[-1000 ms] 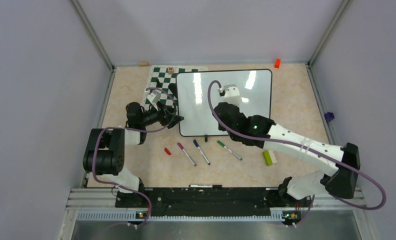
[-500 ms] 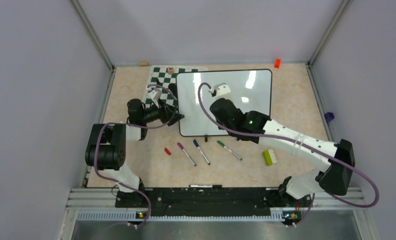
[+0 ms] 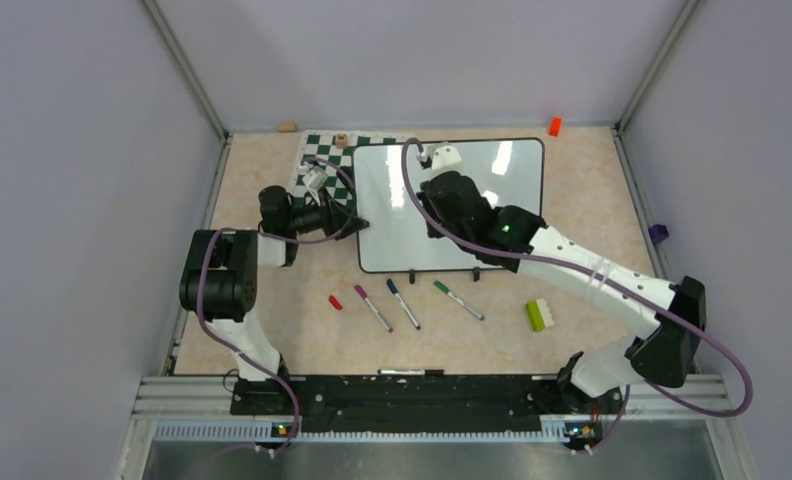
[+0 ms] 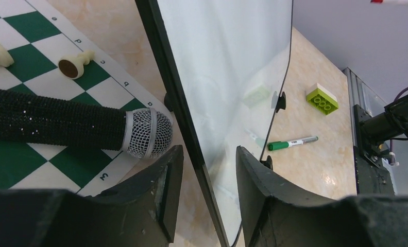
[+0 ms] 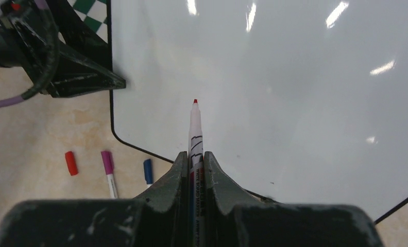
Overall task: Write a sentence on the whiteboard
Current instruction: Hold the whiteboard at the center of the board.
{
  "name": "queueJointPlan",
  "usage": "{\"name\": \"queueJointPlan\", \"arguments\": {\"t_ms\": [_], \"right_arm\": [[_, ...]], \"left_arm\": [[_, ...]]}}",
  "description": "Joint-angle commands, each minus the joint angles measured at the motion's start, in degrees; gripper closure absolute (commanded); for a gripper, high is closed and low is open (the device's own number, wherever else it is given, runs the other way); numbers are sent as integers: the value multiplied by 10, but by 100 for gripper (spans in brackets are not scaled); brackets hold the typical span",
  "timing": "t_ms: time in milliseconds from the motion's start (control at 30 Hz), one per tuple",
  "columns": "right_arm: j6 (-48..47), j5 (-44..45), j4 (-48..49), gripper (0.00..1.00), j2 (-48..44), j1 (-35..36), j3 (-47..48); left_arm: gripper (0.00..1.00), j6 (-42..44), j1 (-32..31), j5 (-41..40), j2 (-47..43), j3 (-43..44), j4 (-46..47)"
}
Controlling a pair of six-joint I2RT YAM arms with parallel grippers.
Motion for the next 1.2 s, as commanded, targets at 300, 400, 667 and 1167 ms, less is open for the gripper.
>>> {"name": "queueJointPlan", "arguments": {"t_ms": [300,400,667,1167], "right_arm": [[-12,-11,56,100,59,-11,112],[-12,-11,60,100,67,-11,116],[-19,0,79,100,100,-12,152],[-28,18,62,100,160,-12,223]], "left_arm": [[30,-91,-3,99,60,51,124],[24,-108,-3,93,62,43,156],[53,-116,-5,104,72,56,153],[75,-165,-14,141,106,86,196]]}}
